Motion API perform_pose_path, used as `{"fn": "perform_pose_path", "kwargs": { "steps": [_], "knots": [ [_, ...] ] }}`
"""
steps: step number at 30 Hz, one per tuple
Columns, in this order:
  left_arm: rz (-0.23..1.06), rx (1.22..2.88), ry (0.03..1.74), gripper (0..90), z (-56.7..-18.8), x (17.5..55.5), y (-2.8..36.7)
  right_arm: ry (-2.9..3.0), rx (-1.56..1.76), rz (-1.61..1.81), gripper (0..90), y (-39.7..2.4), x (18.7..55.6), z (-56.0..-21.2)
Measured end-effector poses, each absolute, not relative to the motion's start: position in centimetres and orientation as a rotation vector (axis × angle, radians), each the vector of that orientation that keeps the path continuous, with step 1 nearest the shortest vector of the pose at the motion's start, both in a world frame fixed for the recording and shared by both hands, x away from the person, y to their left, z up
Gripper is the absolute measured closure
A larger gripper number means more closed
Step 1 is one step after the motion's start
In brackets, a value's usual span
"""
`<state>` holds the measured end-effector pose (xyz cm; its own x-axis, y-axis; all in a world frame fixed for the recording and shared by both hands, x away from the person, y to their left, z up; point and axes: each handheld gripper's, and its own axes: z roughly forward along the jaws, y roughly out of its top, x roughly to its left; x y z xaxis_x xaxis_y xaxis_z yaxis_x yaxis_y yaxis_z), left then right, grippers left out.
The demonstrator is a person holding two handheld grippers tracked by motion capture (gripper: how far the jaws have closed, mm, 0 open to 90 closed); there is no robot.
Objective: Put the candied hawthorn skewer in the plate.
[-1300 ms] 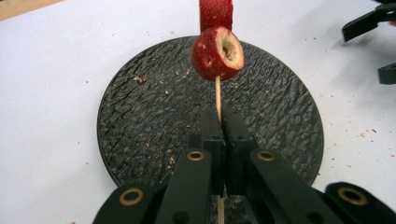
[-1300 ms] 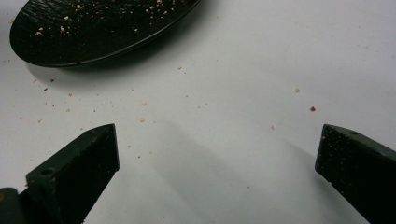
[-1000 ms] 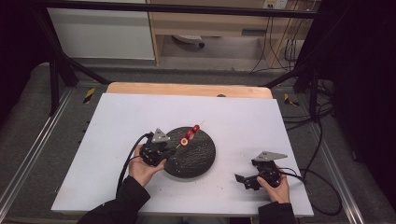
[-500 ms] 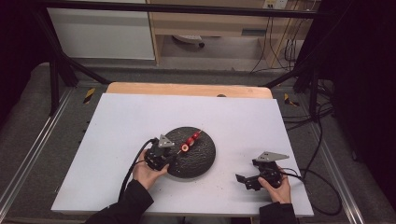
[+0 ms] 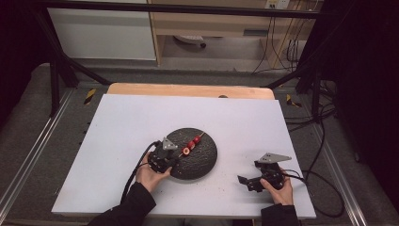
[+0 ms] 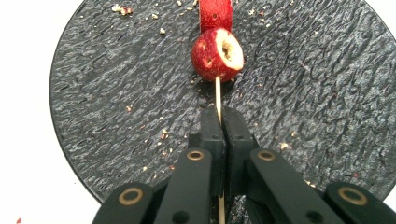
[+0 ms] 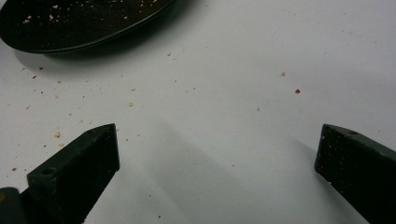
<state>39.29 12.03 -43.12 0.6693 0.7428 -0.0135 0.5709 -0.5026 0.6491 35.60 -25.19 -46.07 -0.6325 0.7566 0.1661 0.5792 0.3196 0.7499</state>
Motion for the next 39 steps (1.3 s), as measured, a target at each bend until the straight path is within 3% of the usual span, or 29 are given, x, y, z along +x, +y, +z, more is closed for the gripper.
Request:
{"fn": "perform_pose_path", "kwargs": {
  "steps": [8, 12, 19, 33, 39],
  "knots": [
    [0.353, 2.24, 0.995, 87.1, -43.0, 39.2, 12.3, 2.364, 1.226, 1.207, 0.9, -25.2, 35.6, -46.1],
    [0.344, 2.229, 0.971, 80.2, -42.5, 39.0, 13.0, 2.362, 1.23, 1.208, 0.7, -25.2, 35.6, -46.1],
    [0.308, 2.19, 0.94, 58.3, -41.3, 38.6, 15.3, 2.358, 1.231, 1.218, 0.7, -25.3, 35.5, -46.0],
    [0.355, 2.202, 0.919, 15.3, -41.2, 37.4, 21.0, 2.359, 1.239, 1.224, 0.6, -25.3, 35.5, -45.9],
    [0.388, 2.181, 0.98, 7.0, -41.9, 36.5, 23.2, 2.361, 1.24, 1.224, 0.6, -25.2, 35.5, -46.0]
  ]
}}
